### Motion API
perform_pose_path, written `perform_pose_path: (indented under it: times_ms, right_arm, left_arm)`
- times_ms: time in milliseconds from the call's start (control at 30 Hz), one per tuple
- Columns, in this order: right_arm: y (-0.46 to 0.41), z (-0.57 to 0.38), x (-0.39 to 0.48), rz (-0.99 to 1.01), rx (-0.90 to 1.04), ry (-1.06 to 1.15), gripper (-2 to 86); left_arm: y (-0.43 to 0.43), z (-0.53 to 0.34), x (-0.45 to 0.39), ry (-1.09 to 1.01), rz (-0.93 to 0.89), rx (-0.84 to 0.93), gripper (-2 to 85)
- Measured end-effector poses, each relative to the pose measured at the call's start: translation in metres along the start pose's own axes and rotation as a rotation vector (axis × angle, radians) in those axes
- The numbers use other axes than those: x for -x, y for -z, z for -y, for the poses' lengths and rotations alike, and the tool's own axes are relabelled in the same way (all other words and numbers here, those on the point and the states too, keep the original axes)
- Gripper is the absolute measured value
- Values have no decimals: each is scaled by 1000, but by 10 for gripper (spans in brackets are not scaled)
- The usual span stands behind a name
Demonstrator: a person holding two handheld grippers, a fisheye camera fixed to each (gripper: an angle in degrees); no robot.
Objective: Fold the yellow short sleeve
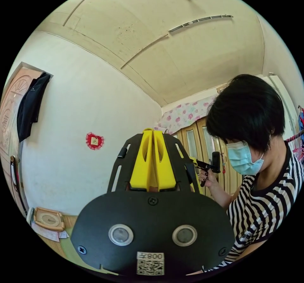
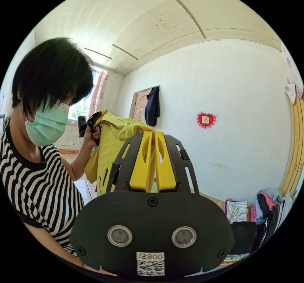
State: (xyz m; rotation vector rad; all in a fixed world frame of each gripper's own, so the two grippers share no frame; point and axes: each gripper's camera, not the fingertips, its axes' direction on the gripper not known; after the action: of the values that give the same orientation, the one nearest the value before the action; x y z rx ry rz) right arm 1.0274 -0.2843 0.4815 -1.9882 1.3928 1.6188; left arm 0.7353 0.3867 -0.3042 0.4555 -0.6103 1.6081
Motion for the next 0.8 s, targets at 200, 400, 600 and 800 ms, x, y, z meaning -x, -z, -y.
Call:
perform_pose_path:
  times_ms: [200, 400, 600, 800]
  right_arm:
    - [-77, 0, -52, -5, 38, -47, 9]
    - [-204, -10, -139, -2, 142, -145, 8]
    - [-376, -46, -249, -1, 310, -260, 9]
    - [-586, -127, -374, 28, 564, -440, 15]
  left_arm:
    - [-52, -36, 61, 63, 32, 73, 2]
    - [-153, -88, 161, 134, 104, 198, 3]
    - [-293, -180, 303, 265, 215, 371, 3]
    - [-450, -329, 468, 455, 368, 624, 12]
